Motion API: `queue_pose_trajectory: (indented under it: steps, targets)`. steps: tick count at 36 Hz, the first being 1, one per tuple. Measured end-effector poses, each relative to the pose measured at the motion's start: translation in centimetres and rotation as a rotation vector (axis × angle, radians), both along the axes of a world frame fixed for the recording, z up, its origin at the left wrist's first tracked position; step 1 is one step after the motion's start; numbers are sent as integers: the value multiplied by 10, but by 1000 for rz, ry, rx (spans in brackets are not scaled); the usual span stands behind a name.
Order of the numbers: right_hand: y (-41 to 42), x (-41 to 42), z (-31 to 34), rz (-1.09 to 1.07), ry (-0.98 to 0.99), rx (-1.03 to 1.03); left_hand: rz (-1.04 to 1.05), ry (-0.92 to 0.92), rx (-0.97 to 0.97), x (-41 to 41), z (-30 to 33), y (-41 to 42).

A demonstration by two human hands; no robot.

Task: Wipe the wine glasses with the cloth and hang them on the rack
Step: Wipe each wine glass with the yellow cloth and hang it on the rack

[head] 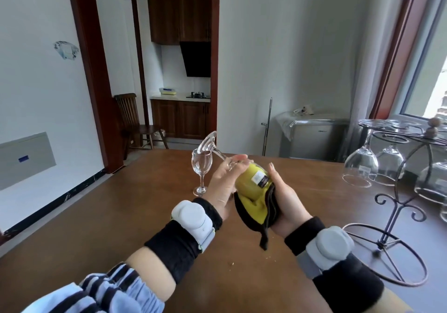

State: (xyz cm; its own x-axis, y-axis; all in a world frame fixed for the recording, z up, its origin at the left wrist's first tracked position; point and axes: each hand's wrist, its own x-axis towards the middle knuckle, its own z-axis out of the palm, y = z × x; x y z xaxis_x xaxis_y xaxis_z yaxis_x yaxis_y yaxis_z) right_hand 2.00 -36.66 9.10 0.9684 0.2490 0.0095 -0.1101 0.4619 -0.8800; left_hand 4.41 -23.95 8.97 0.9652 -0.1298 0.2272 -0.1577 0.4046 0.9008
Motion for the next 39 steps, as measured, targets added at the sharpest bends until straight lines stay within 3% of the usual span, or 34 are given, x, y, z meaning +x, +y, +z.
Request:
queue_pose_trajectory:
  steps: [4, 7, 12, 14, 17, 19, 21, 24, 31, 35, 39]
  targets:
    - [9, -3, -3, 3, 6, 77, 58, -30, -32, -1, 6, -7]
    - [16, -11, -2, -15, -208, -83, 78, 10, -33, -1, 10, -7]
    - [8, -19, -6, 111, -681, -553, 116, 62, 18, 1, 13, -4]
    - [2, -14, -9, 141, -844, -850, 117, 85, 59, 1, 13, -3]
    - [-3, 3, -18, -137, -1241, -1303, 166, 95, 170, 4, 9, -1]
    - [-4, 11, -26, -239, -1330, -1399, 193, 80, 211, 3, 12, -2]
    - [-3, 12, -26, -214, -1246, -1338, 180, 81, 243, 1, 16, -3]
    - [-6, 6, -17, -110, -970, -1068, 135, 93, 281, -1, 20, 2]
    - [-1, -4, -1, 95, -380, -111, 20, 0, 71, -4, 16, 12]
    - [4, -9, 1, 198, -227, 128, 2, -62, 37, -6, 17, 12]
    - [12, -11, -1, 128, -301, 95, 21, -26, -18, -8, 20, 9]
